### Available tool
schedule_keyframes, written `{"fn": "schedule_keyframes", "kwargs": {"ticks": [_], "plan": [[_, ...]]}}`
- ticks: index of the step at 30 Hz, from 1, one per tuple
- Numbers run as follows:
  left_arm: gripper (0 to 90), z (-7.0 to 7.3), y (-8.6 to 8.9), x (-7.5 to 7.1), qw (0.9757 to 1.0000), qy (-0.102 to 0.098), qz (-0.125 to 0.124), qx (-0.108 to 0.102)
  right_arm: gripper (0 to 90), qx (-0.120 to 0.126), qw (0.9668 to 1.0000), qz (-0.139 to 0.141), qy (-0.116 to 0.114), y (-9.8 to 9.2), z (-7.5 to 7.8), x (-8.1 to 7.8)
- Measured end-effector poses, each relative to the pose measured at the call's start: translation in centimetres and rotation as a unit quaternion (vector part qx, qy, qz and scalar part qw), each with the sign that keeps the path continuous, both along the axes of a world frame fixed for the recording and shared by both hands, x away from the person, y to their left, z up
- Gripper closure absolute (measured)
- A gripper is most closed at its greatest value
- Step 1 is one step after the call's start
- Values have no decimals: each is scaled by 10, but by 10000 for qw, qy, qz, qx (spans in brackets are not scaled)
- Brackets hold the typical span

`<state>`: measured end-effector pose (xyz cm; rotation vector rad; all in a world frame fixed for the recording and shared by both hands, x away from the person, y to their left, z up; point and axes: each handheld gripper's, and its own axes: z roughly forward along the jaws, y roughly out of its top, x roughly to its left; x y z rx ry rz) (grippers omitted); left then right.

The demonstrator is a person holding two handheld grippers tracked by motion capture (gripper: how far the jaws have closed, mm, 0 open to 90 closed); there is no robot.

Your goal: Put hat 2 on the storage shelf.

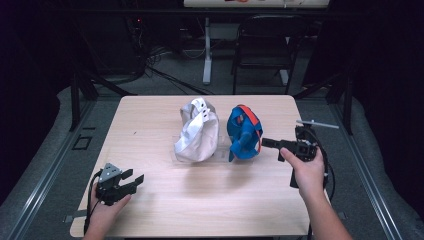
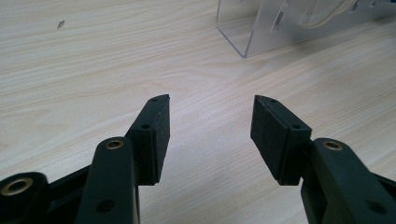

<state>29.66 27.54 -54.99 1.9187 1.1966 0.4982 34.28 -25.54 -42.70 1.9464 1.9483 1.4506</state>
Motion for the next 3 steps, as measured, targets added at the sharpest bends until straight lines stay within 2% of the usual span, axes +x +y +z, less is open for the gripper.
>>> {"fn": "schedule_keyframes", "kwargs": {"ticks": [2, 3], "plan": [[475, 0, -2, 0, 10000, -46, -2, 1, 482, -267, 9994, 37, -224, -2, -18, -17], [474, 0, -2, 0, 10000, -46, -2, 1, 482, -267, 9994, 37, -224, -2, -18, -17]]}}
